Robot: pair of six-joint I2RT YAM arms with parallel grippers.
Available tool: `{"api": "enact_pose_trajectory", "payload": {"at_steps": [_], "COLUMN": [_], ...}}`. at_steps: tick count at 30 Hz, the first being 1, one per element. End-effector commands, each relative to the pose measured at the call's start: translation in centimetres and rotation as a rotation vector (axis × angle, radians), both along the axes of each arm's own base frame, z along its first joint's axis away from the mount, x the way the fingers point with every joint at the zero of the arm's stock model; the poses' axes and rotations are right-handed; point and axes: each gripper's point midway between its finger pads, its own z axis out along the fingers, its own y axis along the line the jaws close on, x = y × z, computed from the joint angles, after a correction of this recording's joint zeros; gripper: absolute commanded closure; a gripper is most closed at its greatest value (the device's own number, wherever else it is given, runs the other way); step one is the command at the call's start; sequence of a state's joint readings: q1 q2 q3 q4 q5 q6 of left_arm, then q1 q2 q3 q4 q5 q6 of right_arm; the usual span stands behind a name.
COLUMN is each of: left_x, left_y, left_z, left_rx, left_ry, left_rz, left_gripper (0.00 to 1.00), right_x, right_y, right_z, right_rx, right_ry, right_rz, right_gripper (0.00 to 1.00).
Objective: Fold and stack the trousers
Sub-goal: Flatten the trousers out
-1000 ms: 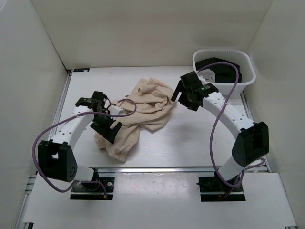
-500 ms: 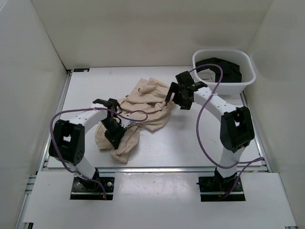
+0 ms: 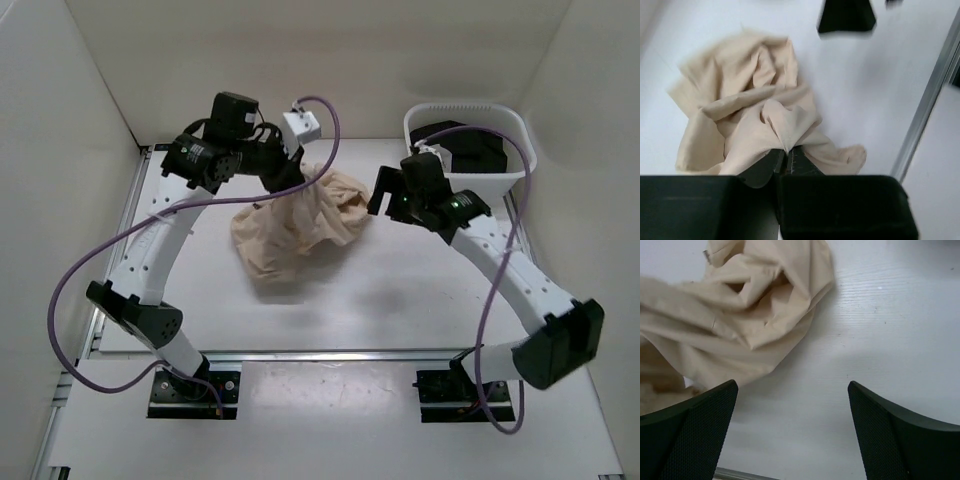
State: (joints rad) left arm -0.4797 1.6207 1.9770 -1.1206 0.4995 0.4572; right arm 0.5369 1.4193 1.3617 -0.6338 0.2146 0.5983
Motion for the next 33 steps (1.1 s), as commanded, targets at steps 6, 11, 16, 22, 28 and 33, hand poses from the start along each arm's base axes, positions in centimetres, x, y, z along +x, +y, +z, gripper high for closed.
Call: {"api": "enact_pose_trajectory", "payload": {"at_steps": [6,11,16,22,28,33], "left_x": [2.9,3.2,3.1,2.7,1.1,1.3], "left_y": [-5.3,-7.0,-7.6,-8.2,-8.2,-7.4], "left_z": [1.1,0.5,1.0,1.1,1.0,0.0], "left_rx": [-0.139,-0.121,-0.123,-0.143,-0.146,-0.109], "left_ry": [0.073,0.059,0.044,0.053,0.079,0.081], "left_rz": [-0.01,-0.021,-0.018,-0.064,-0.127,-0.084], "left_gripper": [0.86,0.86,0.86,0.86,0.68,0.05], "right_x": [-6.4,-6.8,-5.9,-3.8,-1.3,-0.9], "right_y": [1.7,4.9,6.3,2.7,1.4,-1.1], "right_z": [4.3,4.0,3.4,1.1,0.4,1.6], "right_rx": [0.043,-0.036,-0.18,-0.394,-0.333,-0.215], "right_ry": [-0.268,-0.294,-0.288,-0.263,-0.272,-0.281], "right_rz": [0.197,0.254,0.283,0.089,-0.032,-0.187], "right_gripper": [0.01,0.01,0.01,0.01,0.64,1.0]}}
